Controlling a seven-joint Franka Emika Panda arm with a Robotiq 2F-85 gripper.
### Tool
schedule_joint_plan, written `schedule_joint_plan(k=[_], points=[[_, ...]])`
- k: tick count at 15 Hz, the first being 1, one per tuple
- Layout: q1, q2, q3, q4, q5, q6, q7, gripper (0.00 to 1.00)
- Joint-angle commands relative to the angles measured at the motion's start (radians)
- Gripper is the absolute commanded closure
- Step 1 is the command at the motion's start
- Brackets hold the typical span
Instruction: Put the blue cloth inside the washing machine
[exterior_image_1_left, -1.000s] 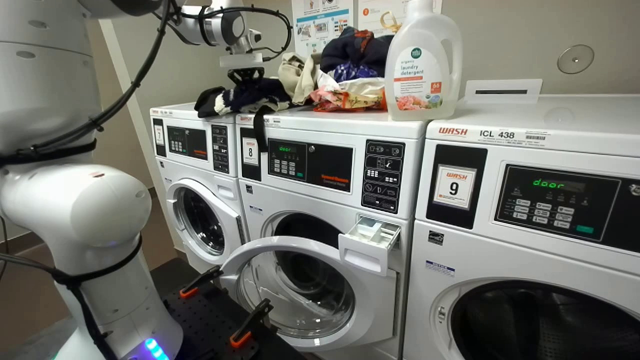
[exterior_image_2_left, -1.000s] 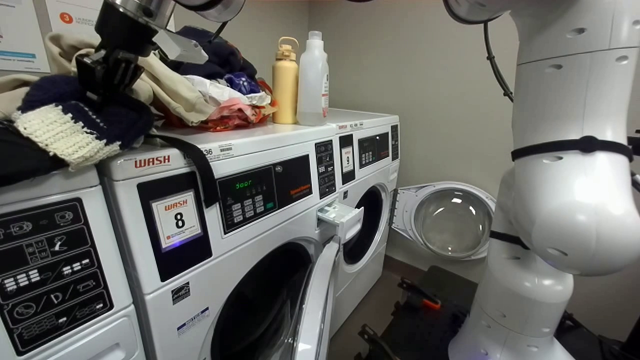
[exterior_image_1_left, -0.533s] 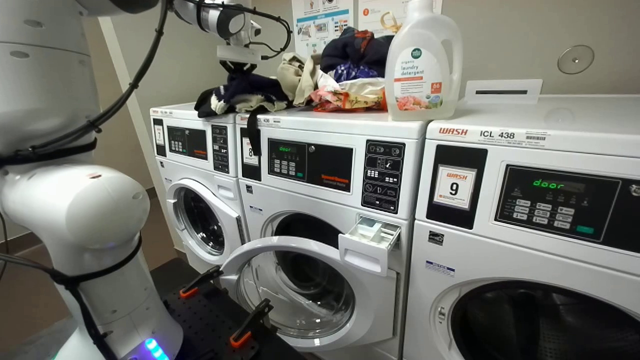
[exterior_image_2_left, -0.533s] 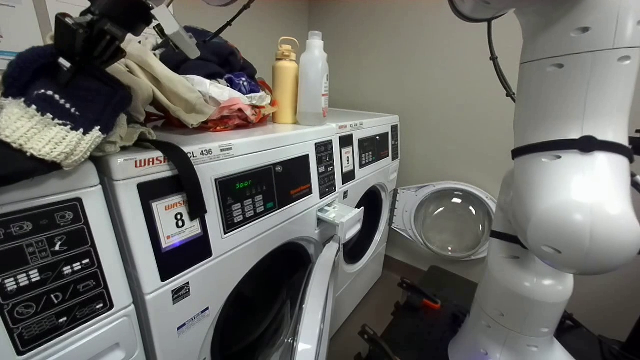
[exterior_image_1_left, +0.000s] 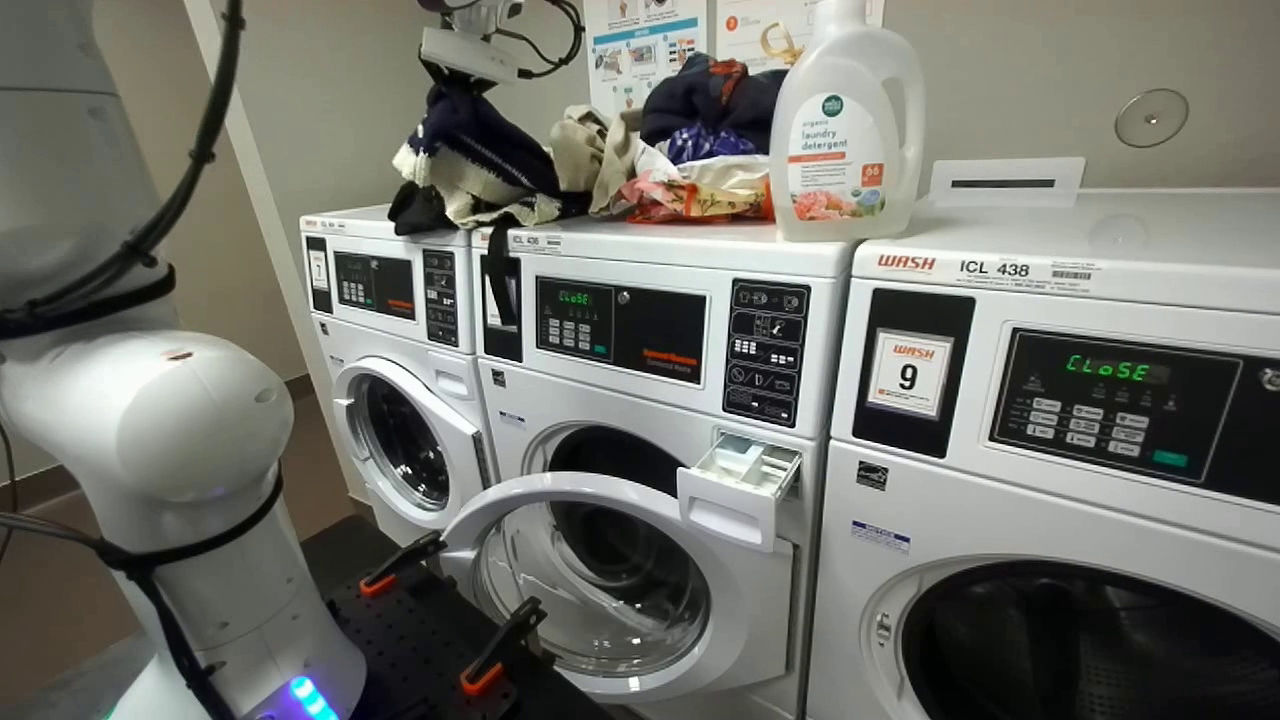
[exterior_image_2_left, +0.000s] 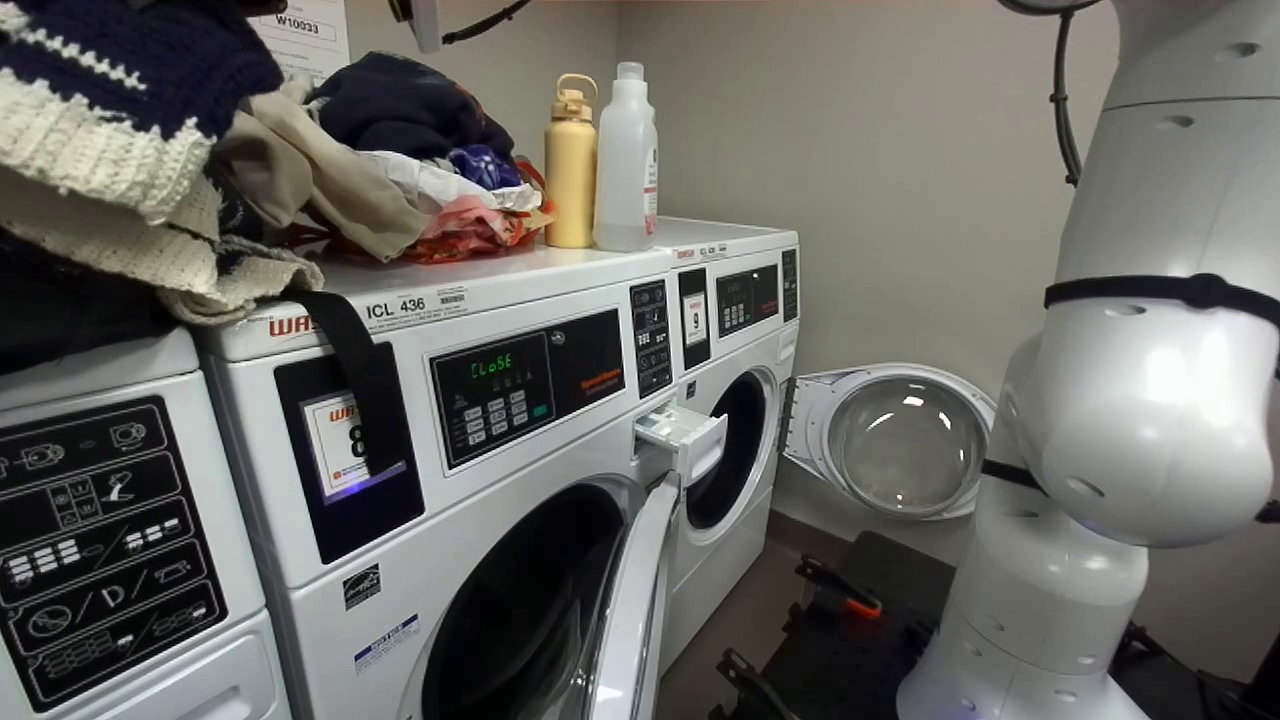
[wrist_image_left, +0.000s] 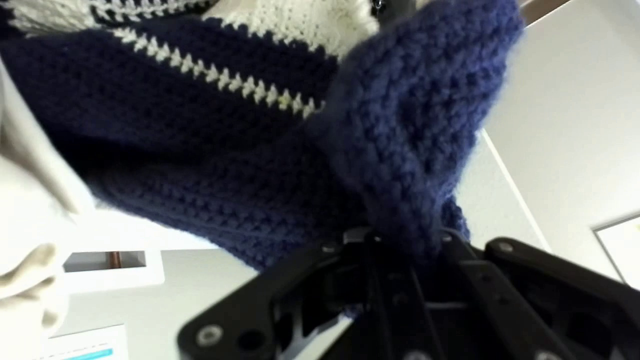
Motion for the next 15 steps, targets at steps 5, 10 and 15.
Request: schedule_joint_plan(k=[5,10,15], points=[[-0.007,-0.32,-0.12,-0.175,-0.118,-0.222,0.108,0.97],[-0.002,-0.499,-0.185,-0.252,-0.264,-0.435,0.239,0.97],[-0.04,-0.636,-0.226,-0.325,-0.447,-0.602,0.402,0.97]])
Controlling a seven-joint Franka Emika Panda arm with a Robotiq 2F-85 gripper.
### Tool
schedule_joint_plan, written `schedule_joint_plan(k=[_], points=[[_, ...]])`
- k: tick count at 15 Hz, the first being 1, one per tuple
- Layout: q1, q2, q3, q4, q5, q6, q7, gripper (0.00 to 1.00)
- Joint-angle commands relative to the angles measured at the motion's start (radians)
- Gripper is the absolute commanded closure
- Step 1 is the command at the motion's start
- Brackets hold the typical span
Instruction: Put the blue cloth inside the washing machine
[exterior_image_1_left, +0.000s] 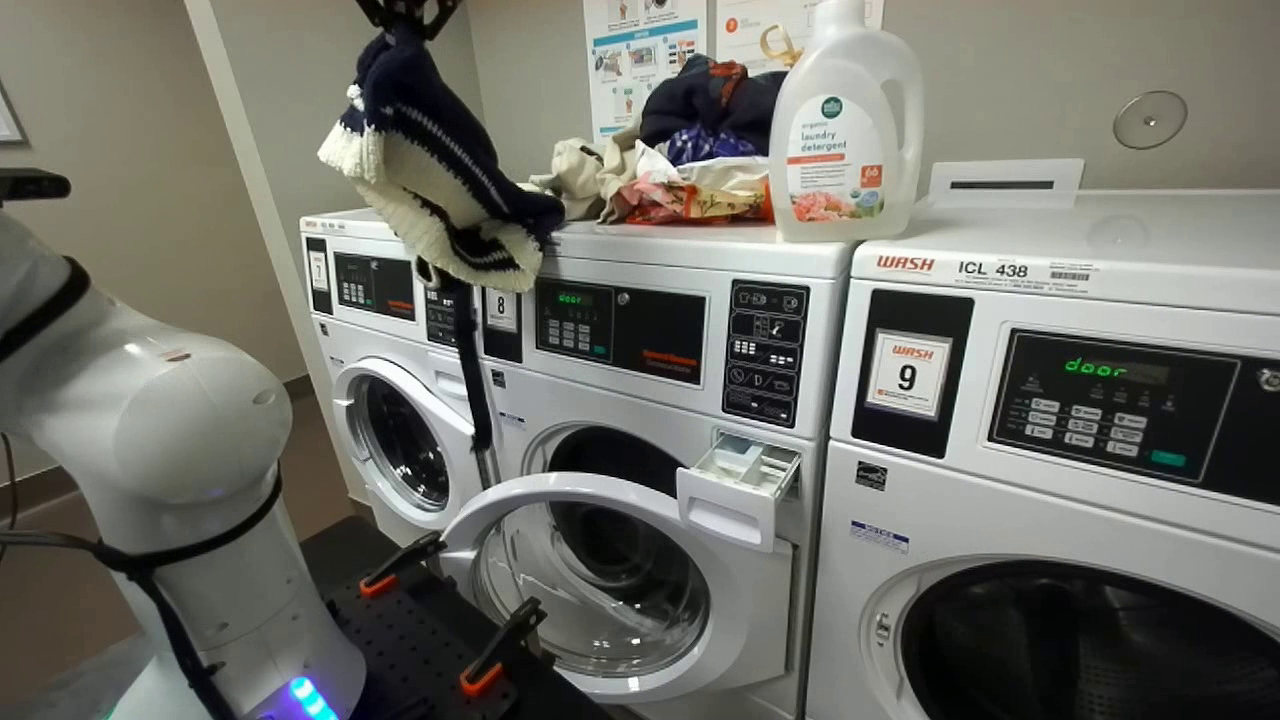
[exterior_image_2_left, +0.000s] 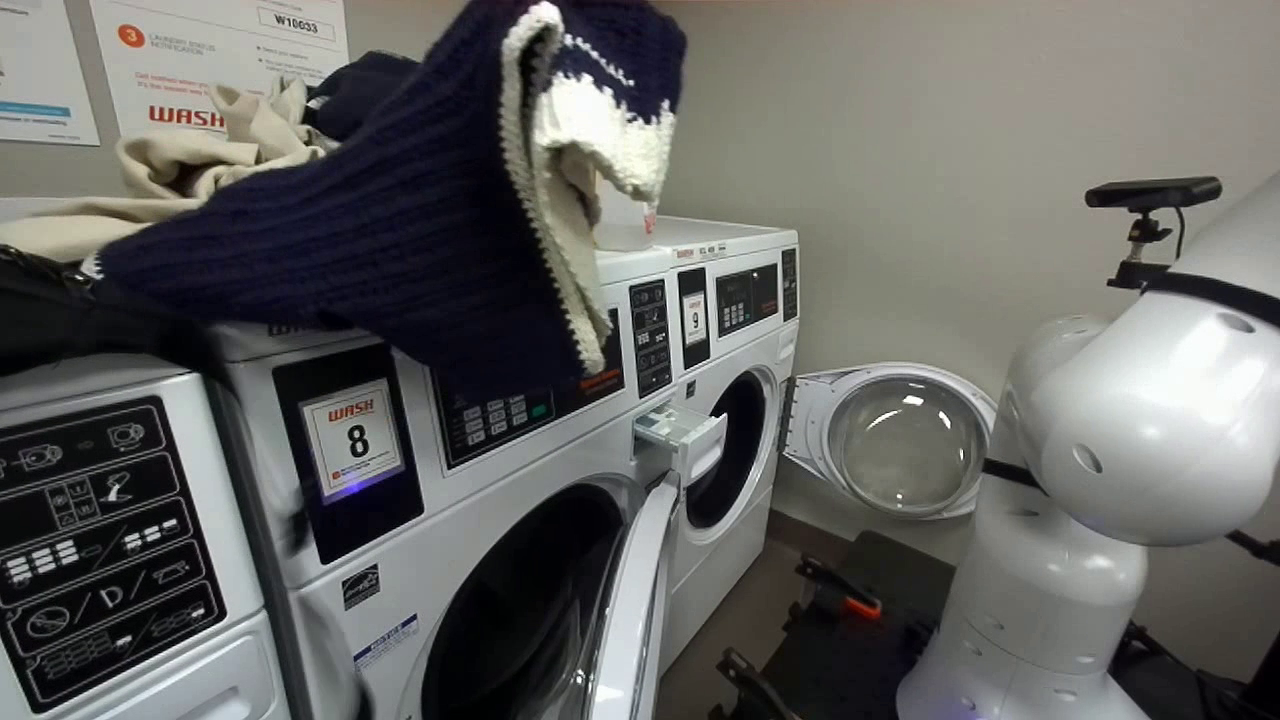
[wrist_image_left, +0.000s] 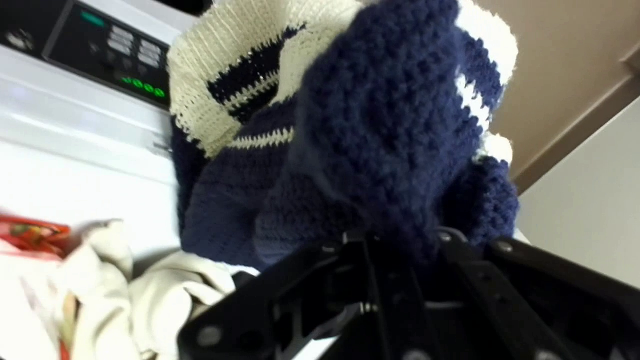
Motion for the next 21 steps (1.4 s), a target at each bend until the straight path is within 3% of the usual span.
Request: schedule_joint_plan(k=[1,5,7,13,16,21], points=[[-0.045,-0.105,-0.008,-0.071,-0.139,-0.081,0.107,0.97],[-0.089,-0.148,0.0,-0.137,-0.328,-0.119,0.173,0.97],[-0.102,-0.152,0.016,-0.195,-0.419,-0.077,0.212,0.97],[-0.075,-0.098,0.051,-0.367,-0.477,0.159,0.319,0.97],[-0.088,-0.064,0.07,-0.377,-0.517,0.263,0.356,0.97],[-0.124,-0.061,0.078,-0.393,-0.666,0.342,0.435,0.97]])
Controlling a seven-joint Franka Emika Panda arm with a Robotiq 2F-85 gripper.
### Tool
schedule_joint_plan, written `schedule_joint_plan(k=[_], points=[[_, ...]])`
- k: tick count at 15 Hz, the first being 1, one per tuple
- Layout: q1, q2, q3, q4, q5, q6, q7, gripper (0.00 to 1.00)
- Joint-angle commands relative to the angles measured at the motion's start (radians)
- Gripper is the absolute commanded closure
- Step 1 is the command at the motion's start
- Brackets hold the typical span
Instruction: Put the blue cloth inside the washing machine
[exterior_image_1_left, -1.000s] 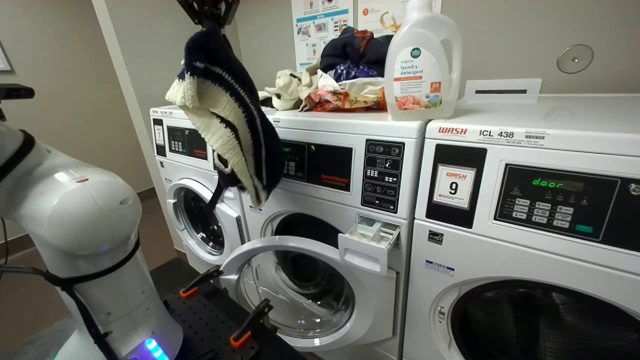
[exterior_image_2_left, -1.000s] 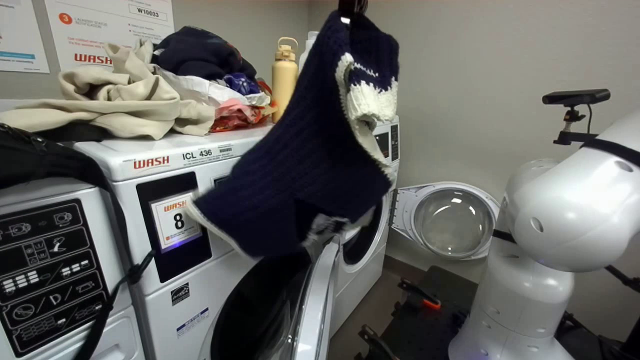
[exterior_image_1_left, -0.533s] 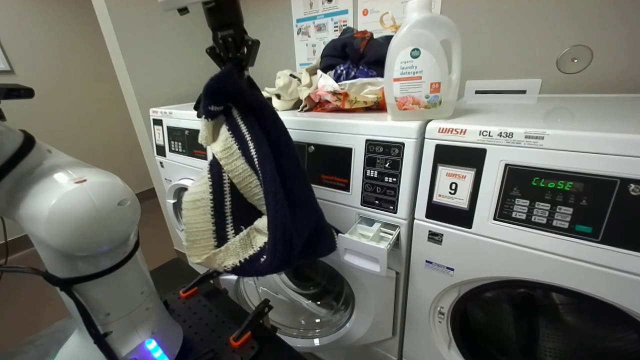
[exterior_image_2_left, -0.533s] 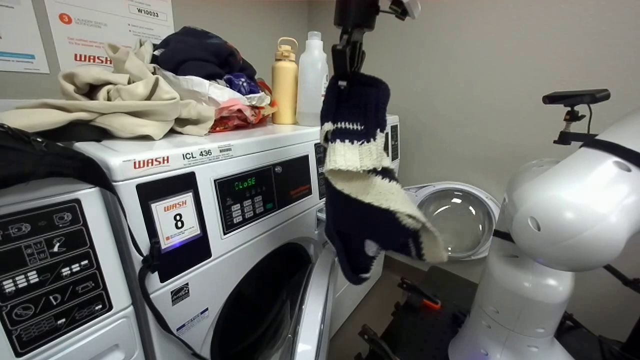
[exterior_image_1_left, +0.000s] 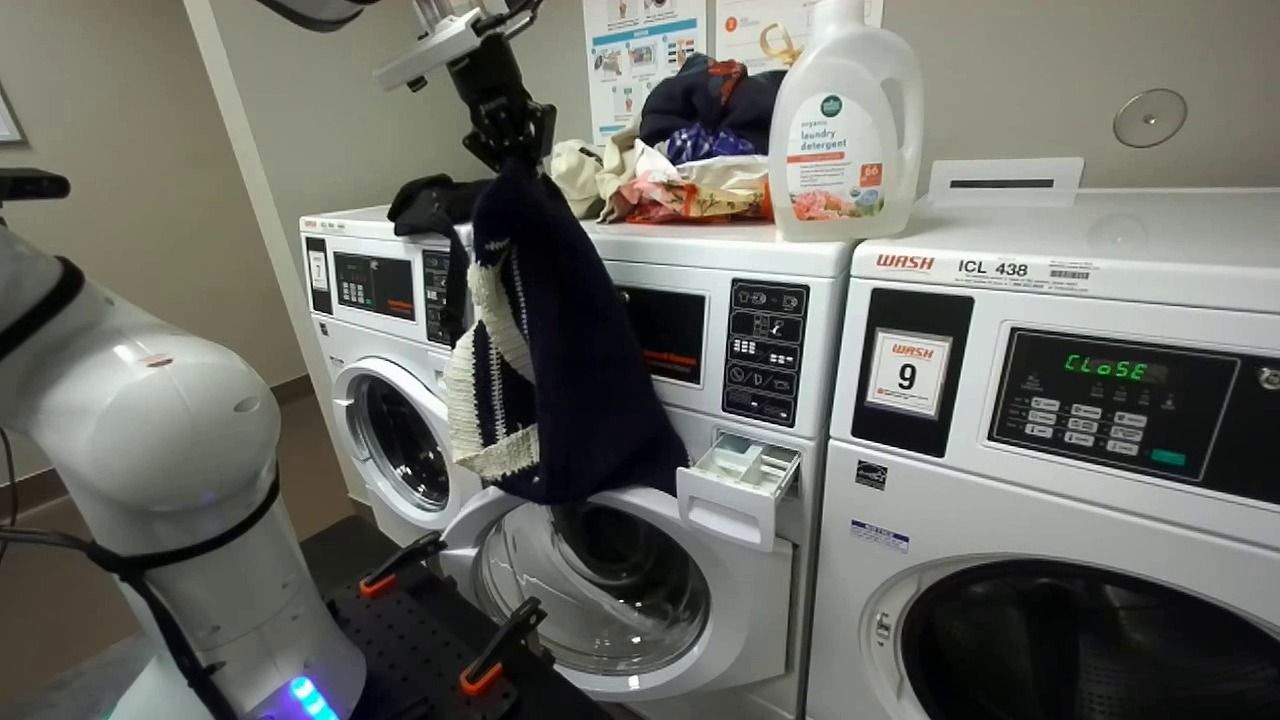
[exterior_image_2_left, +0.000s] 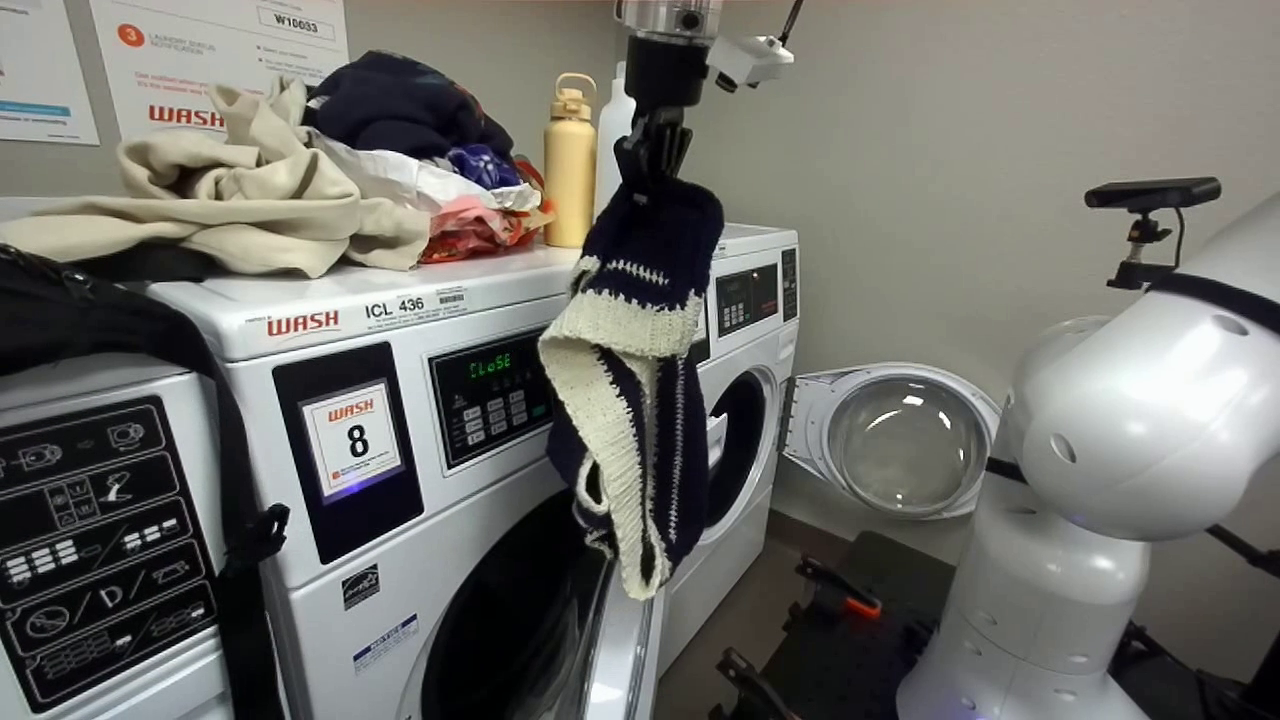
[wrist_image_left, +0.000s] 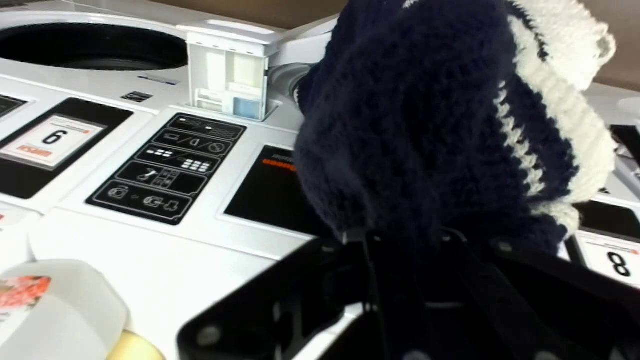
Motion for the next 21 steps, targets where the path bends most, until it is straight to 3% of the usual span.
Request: schedule_joint_plan(k=[1,11,21], points=[[-0.038,-0.011,0.011,-0.018,-0.087,0.076,0.07,0.97],[-0.057,0.079,0.063,-0.002,-0.144,0.464,0.201,0.97],[-0.054,0.036,0.08,-0.197,-0.122,0.493,0.235,0.97]])
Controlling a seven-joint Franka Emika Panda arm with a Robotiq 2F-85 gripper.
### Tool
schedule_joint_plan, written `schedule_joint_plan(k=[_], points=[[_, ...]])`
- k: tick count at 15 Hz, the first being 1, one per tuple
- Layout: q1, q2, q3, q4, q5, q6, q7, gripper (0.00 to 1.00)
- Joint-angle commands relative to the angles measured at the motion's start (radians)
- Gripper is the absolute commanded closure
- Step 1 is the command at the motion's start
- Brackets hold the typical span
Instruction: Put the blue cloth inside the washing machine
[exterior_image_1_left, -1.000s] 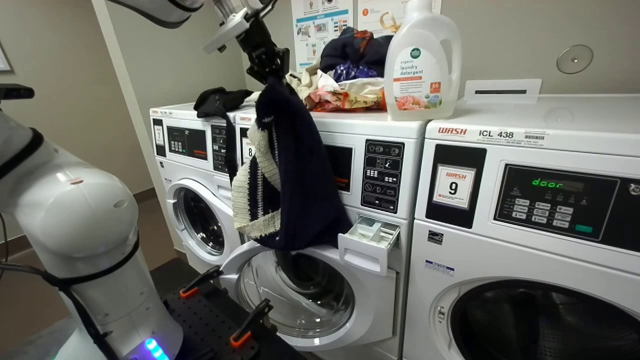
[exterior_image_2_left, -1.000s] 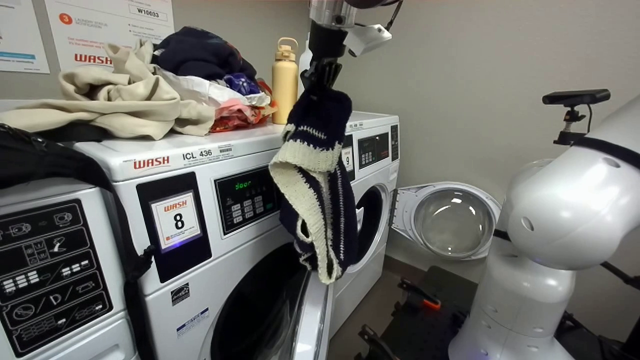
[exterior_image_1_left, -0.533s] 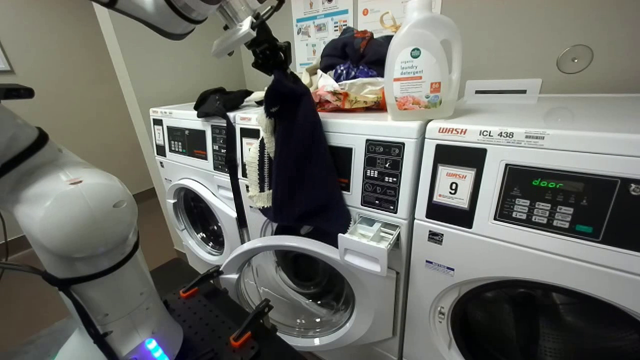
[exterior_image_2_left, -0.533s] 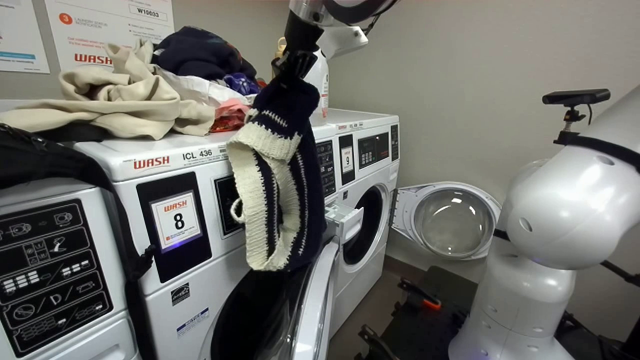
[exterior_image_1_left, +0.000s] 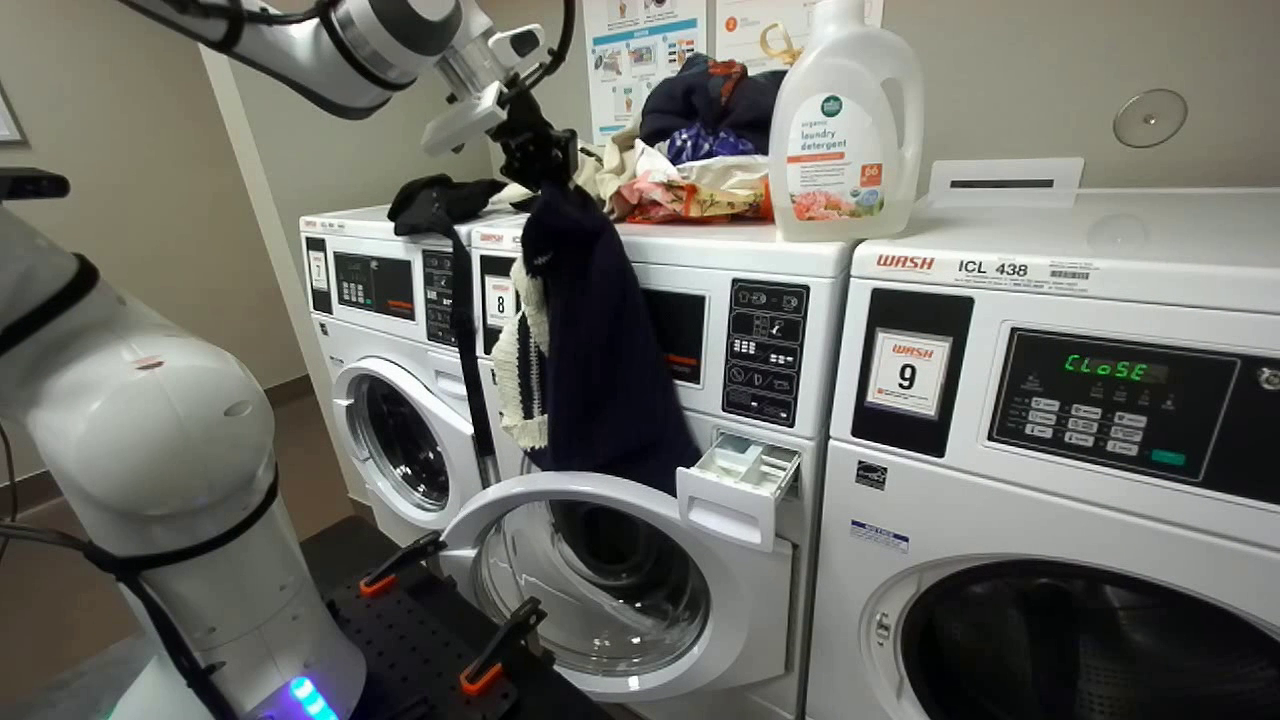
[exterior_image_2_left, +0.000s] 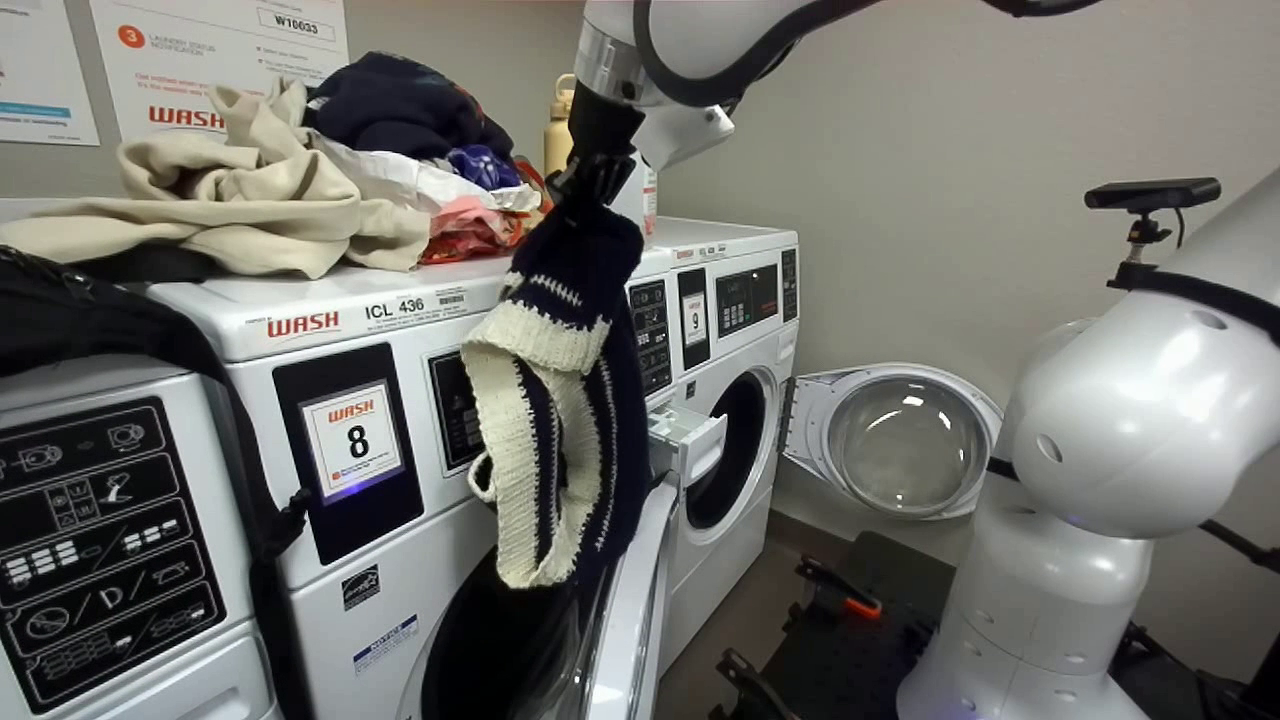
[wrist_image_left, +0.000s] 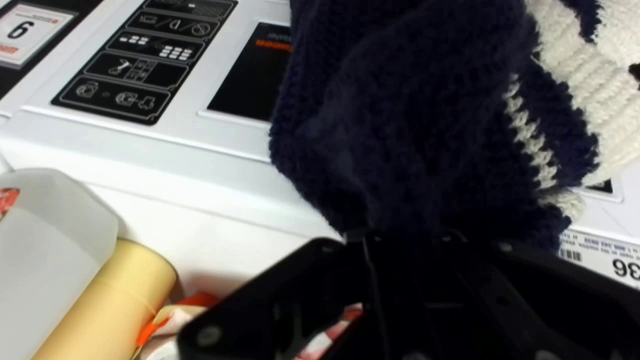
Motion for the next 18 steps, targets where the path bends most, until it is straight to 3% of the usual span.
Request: schedule_joint_plan(k=[1,13,14,15,18], points=[[-0.011,-0.04,0.008,-0.085,-0.01,0.029,0.033,0.97],[-0.064,-0.078,0.011,-0.208,-0.035,0.004,0.06,0.97],[-0.071,-0.079,0.012,-0.209,-0.036,0.001,0.064,0.64],[-0.076,-0.078,0.013,-0.207,-0.035,-0.003,0.07,0.64],[-0.087,-0.079,0.019,-0.201,-0.043,-0.009,0.088,0.41]])
